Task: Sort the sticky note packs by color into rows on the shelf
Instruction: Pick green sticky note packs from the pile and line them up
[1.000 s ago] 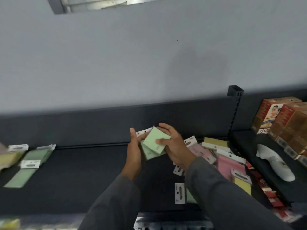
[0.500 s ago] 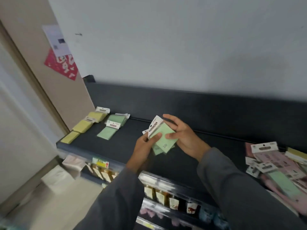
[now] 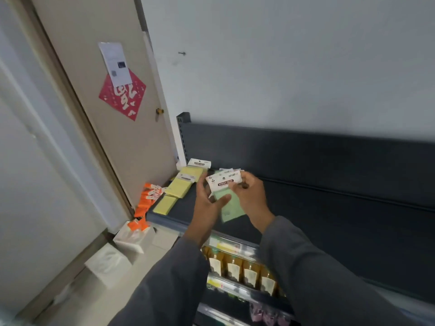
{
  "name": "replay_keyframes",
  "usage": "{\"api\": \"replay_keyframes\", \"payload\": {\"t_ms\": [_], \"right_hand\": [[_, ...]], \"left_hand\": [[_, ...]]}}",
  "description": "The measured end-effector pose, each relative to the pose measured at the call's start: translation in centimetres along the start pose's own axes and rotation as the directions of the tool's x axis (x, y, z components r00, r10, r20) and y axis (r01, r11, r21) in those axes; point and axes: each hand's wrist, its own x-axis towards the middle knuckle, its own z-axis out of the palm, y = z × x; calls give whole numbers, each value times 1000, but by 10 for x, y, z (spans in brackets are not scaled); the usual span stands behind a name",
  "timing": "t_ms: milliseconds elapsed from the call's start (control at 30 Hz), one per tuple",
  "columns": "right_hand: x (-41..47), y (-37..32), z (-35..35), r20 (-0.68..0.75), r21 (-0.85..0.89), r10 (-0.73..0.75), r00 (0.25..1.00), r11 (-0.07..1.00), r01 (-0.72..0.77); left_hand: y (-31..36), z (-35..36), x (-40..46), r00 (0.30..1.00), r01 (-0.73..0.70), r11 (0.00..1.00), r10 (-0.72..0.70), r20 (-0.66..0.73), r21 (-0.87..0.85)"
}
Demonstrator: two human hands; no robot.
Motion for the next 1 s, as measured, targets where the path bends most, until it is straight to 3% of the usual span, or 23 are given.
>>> {"api": "replay_keyframes", "payload": {"t_ms": [100, 233, 367, 500, 667, 833, 900, 1000], "right_hand": [[11, 15, 33, -178, -148, 1, 984, 989, -27], [34, 44, 47, -58, -51, 225, 973, 972, -228], [56, 69, 49, -46, -138, 150, 988, 978, -155], [77, 88, 64, -65, -261, 114, 991, 957, -127], [65, 112, 79, -70, -557, 29, 997, 828, -63], [61, 122, 88, -112, -621, -28, 993, 782, -48], [62, 120, 88, -105, -653, -50, 993, 757, -31], [65, 111, 77, -139, -705, -148, 979, 710, 7]], "left_hand": [[-8, -17, 20, 998, -33, 999, 33, -60, 11], [-29, -40, 50, 999, -37, 993, 39, -18, 108], [-54, -46, 76, 996, -72, 957, 56, 66, 280], [-76, -49, 107, 994, -104, 902, 89, 56, 419], [-102, -55, 125, 1000, -20, 868, 21, 3, 496], [-112, -55, 126, 999, -38, 825, 26, 30, 564], [-110, -55, 125, 997, -77, 762, 55, 55, 643], [-104, -53, 130, 953, -267, 512, 267, 144, 817]]}}
